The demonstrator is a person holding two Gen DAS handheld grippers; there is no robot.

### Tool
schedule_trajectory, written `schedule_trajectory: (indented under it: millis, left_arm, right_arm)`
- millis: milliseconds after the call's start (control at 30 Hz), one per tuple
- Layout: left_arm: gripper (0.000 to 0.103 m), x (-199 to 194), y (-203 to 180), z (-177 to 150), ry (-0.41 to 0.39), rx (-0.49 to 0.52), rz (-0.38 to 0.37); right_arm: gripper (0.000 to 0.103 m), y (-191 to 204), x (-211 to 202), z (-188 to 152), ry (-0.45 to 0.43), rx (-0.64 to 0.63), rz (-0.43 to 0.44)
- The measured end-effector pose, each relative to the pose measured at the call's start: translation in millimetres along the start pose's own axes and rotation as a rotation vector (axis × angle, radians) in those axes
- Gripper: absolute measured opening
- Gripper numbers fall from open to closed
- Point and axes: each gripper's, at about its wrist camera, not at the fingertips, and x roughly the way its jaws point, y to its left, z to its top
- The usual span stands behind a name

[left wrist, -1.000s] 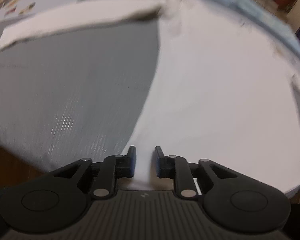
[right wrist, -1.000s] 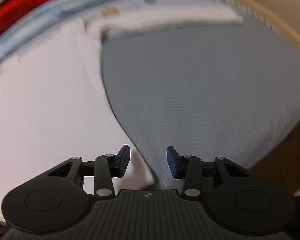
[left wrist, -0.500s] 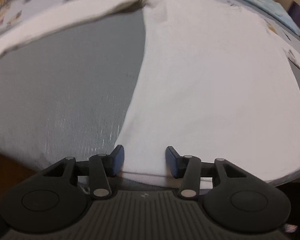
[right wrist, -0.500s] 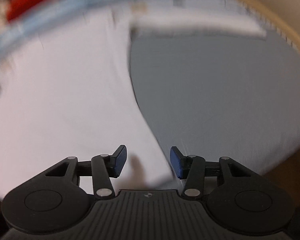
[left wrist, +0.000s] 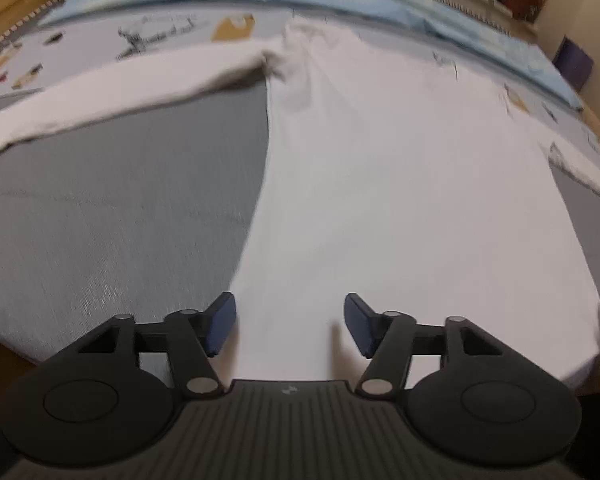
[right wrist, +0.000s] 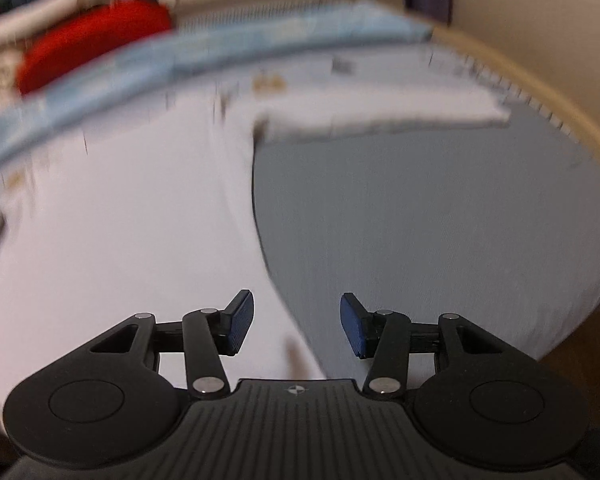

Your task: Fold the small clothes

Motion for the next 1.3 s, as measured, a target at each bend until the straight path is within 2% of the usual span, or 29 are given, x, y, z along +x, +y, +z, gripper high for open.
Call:
schedule_trajectory:
  millis: [233, 433, 533, 600, 633, 733, 867, 967, 1000, 1033, 1133, 1233, 1267, 1300]
  left_arm:
    - [0.067, -24, -12, 5, -0.135, 0.048, -0.020]
    - [0.067, -48, -28, 25, -0.264, 0.137, -0.004]
    - [0.068, -53, -24, 55, -0.298, 0.140, -0.016]
    - [0.074, -53, -18, 80, -0.330, 0.144, 0.014]
    - [0.079, -52, -13, 96, -0.354, 0.133, 0.052]
    - [0.082, -40, 0, 137, -0.411, 0.109, 0.109]
    - [0.082, -18, 19, 179, -0.423, 0.098, 0.144]
    - [0.082, 0, 52, 189, -0.416, 0.029, 0.149]
    - [0.082, 10, 67, 190, -0.372, -0.003, 0.158]
    - [0.082, 22, 83, 195, -0.304, -0.061, 0.182]
    - [0.082, 42, 134, 199, -0.241, -0.240, 0.219]
    - [0.082, 53, 190, 193, -0.229, -0.393, 0.282]
    - [0.082, 58, 210, 188, -0.245, -0.482, 0.300]
    - [0.082, 64, 233, 180, -0.216, -0.559, 0.336]
  right_arm:
    - [0.051, -18, -76, 47, -0.308, -0.025, 0.086]
    - [0.055, -33, -97, 69, -0.456, 0.001, 0.076]
    - [0.055, -41, -100, 70, -0.451, 0.099, 0.119]
    - [0.055, -42, -97, 71, -0.446, 0.131, 0.141]
    - [0.055, -39, -95, 69, -0.440, 0.132, 0.150]
    - [0.055, -28, -86, 70, -0.425, 0.111, 0.158]
    - [0.054, -20, -81, 73, -0.402, 0.104, 0.165]
    - [0.054, -15, -74, 75, -0.389, 0.115, 0.172]
    - [0.054, -13, -72, 76, -0.384, 0.115, 0.169]
    - [0.054, -9, -68, 77, -0.376, 0.114, 0.170]
    - [0.054, 2, -59, 78, -0.361, 0.098, 0.168]
    - [0.054, 13, -52, 81, -0.347, 0.078, 0.167]
    - [0.054, 17, -51, 81, -0.345, 0.071, 0.165]
    - [0.054, 19, -50, 81, -0.344, 0.063, 0.163]
